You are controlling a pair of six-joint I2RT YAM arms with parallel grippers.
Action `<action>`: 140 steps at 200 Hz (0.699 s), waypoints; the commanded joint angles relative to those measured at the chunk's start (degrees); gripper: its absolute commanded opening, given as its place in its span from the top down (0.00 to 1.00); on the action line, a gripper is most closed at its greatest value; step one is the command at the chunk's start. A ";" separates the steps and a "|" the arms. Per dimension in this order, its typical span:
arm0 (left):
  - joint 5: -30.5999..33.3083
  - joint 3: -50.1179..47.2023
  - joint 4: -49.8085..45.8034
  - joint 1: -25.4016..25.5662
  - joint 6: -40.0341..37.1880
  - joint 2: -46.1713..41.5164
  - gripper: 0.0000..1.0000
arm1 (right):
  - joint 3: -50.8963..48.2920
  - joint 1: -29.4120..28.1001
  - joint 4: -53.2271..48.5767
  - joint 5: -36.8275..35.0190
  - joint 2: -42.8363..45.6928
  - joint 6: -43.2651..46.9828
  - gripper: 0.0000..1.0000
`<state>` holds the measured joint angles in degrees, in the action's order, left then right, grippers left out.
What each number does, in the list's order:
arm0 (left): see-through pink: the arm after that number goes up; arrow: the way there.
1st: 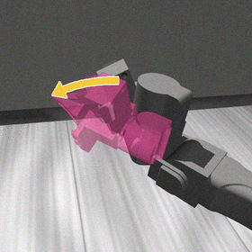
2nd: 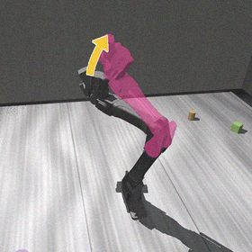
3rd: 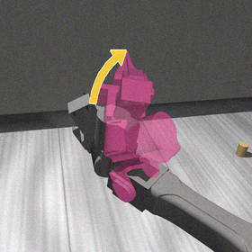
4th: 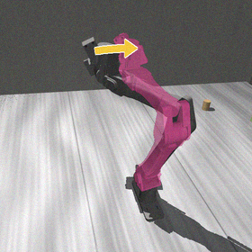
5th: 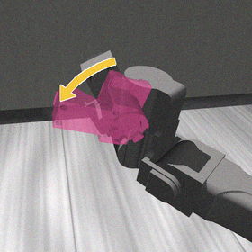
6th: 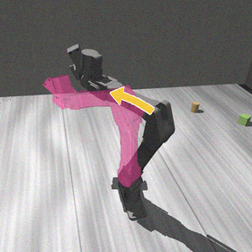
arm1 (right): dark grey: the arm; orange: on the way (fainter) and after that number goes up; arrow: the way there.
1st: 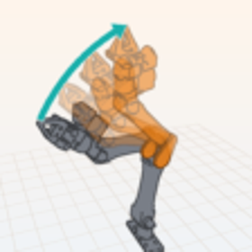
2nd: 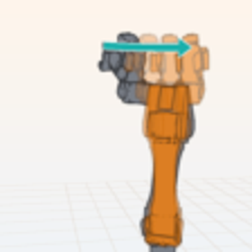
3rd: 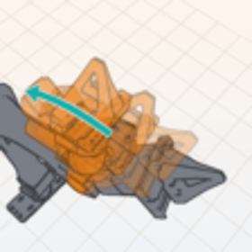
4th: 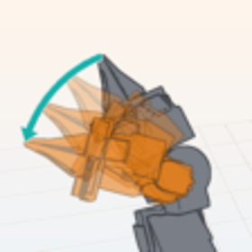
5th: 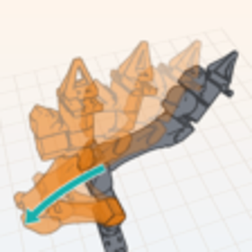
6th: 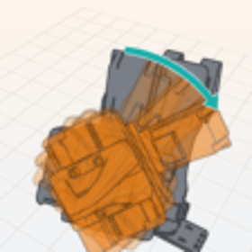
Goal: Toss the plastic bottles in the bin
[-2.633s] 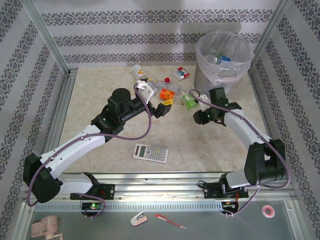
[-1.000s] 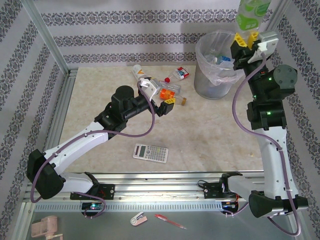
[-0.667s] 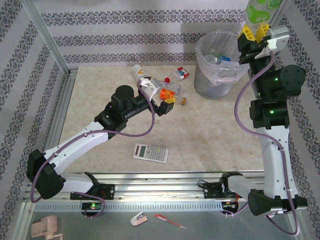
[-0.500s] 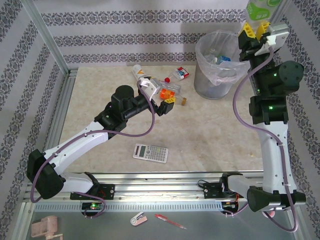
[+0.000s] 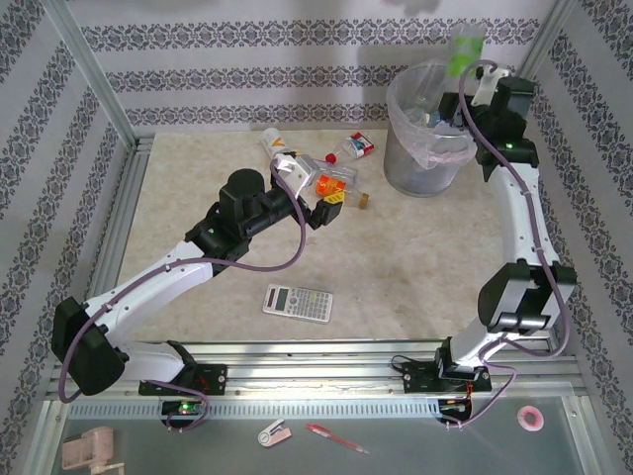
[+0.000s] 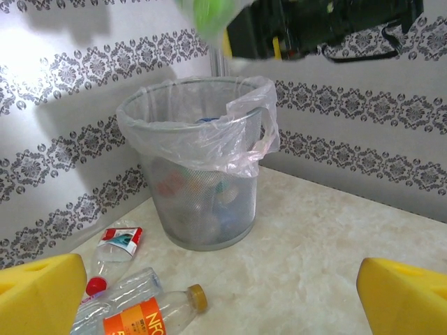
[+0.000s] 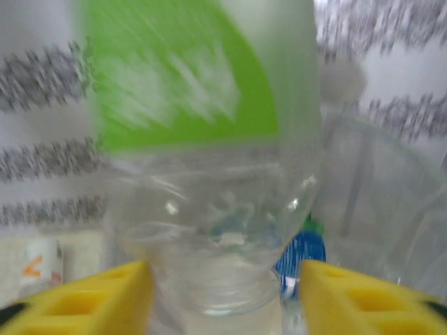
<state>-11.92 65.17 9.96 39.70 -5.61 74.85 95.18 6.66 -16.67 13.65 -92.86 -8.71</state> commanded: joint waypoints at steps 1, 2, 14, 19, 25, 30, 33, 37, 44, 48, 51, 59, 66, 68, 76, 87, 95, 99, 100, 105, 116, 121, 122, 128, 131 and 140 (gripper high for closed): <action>0.70 1.12 -1.34 0.64 -1.34 -1.29 0.00 | 4.34 0.20 -1.86 2.17 3.67 -2.32 0.28; 0.69 1.16 -1.34 0.64 -1.38 -1.29 0.00 | 4.42 0.20 -1.83 2.17 3.75 -2.34 0.28; 0.36 1.57 -1.38 0.64 -1.51 -0.95 0.00 | 5.66 0.20 -1.93 2.86 4.33 -2.28 0.26; 0.39 1.71 -1.36 0.64 -1.55 -0.85 0.00 | 6.07 0.20 -1.95 3.27 4.57 -2.32 0.26; 0.35 1.85 -1.30 0.64 -1.64 -0.82 0.00 | 6.54 0.22 -2.13 3.76 4.80 -2.48 0.24; 0.32 1.82 -1.18 0.63 -1.68 -0.72 0.00 | 6.77 0.20 -2.19 4.35 5.01 -2.54 0.23; 0.30 1.81 -1.03 0.58 -1.73 -0.68 0.00 | 6.84 0.20 -2.23 4.71 5.18 -2.62 0.23; 0.30 1.89 -0.99 0.59 -1.77 -0.63 0.00 | 6.95 0.20 -2.30 5.22 5.41 -2.59 0.23; 0.17 1.97 -0.90 0.56 -1.77 -0.59 0.00 | 6.99 0.11 -2.35 5.77 5.79 -2.61 0.21; 0.13 2.05 -0.99 0.61 -1.78 -0.56 0.00 | 6.87 0.11 -2.39 6.05 6.06 -2.74 0.20; 0.09 2.06 -0.99 0.60 -1.78 -0.58 0.00 | 6.76 0.08 -2.45 6.23 6.27 -2.83 0.20; 0.06 1.94 -0.99 0.55 -1.78 -0.66 0.00 | 6.50 0.11 -2.57 6.71 6.78 -2.84 0.19; 0.01 1.87 -0.91 0.57 -1.65 -0.72 0.00 | 6.35 0.11 -2.75 7.05 7.21 -2.97 0.17; -0.02 1.82 -0.90 0.60 -1.68 -0.68 0.00 | 6.30 0.11 -2.89 7.15 7.29 -2.91 0.17; -0.04 1.74 -0.90 0.55 -1.60 -0.84 0.00 | 6.32 0.11 -3.17 7.74 7.66 -2.96 0.16; -0.03 1.56 -0.90 0.56 -1.62 -0.95 0.00 | 6.16 0.10 -3.45 9.25 8.04 -2.97 0.14; 0.05 1.47 -0.90 0.55 -1.58 -1.13 0.00 | 6.07 0.06 -3.55 10.69 8.28 -3.10 0.13; 0.06 1.48 -0.90 0.55 -1.53 -1.19 0.00 | 5.91 0.06 -3.55 11.50 8.46 -3.28 0.13; 0.06 1.51 -0.90 0.55 -1.57 -1.19 0.00 | 5.86 0.04 -3.46 11.67 8.43 -3.30 0.13; 0.09 1.46 -0.90 0.56 -1.57 -1.28 0.00 | 5.56 0.02 -3.38 12.90 8.58 -3.48 0.13; 0.21 1.34 -0.91 0.56 -1.56 -1.53 0.00 | 4.89 -0.19 -3.36 15.30 8.87 -3.76 0.12; 0.21 1.30 -0.82 0.55 -1.52 -1.64 0.00 | 4.67 -0.39 -3.58 15.98 8.93 -3.89 0.12; 0.26 1.33 -0.82 0.59 -1.47 -1.68 0.00 | 4.62 -0.40 -3.61 16.11 9.01 -3.92 0.12; 0.32 1.27 -0.82 0.55 -1.51 -1.88 0.00 | 4.27 -0.54 -3.74 16.97 9.14 -4.07 0.12; 0.34 1.23 -0.82 0.58 -1.50 -1.94 0.00 | 4.07 -0.64 -3.80 17.26 9.19 -4.20 0.12; 0.34 1.09 -0.90 0.57 -1.51 -2.22 0.00 | 3.39 -0.86 -3.99 17.80 9.54 -4.55 0.12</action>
<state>-11.73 65.17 9.41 39.70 -6.02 74.83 100.18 6.59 -20.03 26.22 -84.77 -11.86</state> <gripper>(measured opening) 0.997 0.879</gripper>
